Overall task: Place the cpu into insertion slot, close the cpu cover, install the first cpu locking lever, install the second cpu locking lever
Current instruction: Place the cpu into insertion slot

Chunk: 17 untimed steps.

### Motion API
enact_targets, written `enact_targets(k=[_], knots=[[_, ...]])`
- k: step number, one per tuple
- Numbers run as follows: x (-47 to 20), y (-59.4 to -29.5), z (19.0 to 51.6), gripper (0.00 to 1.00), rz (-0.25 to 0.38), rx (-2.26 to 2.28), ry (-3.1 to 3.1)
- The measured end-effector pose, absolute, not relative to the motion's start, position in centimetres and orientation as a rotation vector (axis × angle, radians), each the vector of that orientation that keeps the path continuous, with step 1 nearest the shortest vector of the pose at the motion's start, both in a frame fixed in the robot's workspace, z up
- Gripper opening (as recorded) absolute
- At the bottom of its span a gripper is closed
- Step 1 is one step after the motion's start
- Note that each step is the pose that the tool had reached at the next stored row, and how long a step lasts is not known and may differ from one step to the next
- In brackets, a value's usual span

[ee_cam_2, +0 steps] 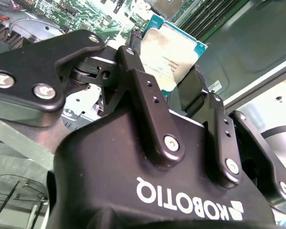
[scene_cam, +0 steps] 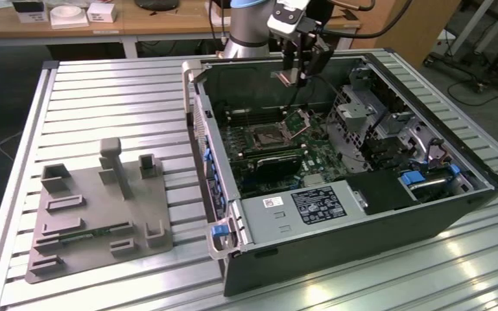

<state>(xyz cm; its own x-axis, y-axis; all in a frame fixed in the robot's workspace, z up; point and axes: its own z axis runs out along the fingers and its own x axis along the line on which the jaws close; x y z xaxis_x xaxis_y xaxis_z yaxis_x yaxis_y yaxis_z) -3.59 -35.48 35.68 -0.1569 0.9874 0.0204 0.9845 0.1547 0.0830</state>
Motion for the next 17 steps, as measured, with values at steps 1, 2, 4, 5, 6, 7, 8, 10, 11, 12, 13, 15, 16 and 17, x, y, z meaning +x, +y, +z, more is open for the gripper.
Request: enact_targets(k=[1,2,4,5,6,7,8,10,11,12,13,15,16,17], knots=[[-3.59,-35.48,35.68,0.54,0.114,2.017,2.360],[-3.59,-35.48,35.67,0.54,0.108,2.021,2.364],[-3.59,-35.48,35.68,0.54,0.097,2.029,2.372],[-3.59,-35.48,35.69,0.54,0.094,2.031,2.374],[-3.60,-35.48,35.68,0.54,0.094,2.031,2.374],[-3.60,-35.49,35.67,0.54,0.094,2.031,2.374],[-3.59,-35.48,35.67,0.54,0.096,2.032,2.375],[-3.59,-35.48,35.67,0.54,0.097,2.032,2.375],[-3.59,-35.48,35.67,0.54,0.097,2.032,2.375],[-3.59,-35.48,35.67,0.54,0.097,2.032,2.375],[-3.59,-35.48,35.66,0.54,0.097,2.032,2.375],[-3.59,-35.48,35.66,0.54,0.098,2.032,2.375],[-3.59,-35.48,35.67,0.54,0.098,2.032,2.375],[-3.59,-35.48,35.67,0.54,0.098,2.032,2.375]])
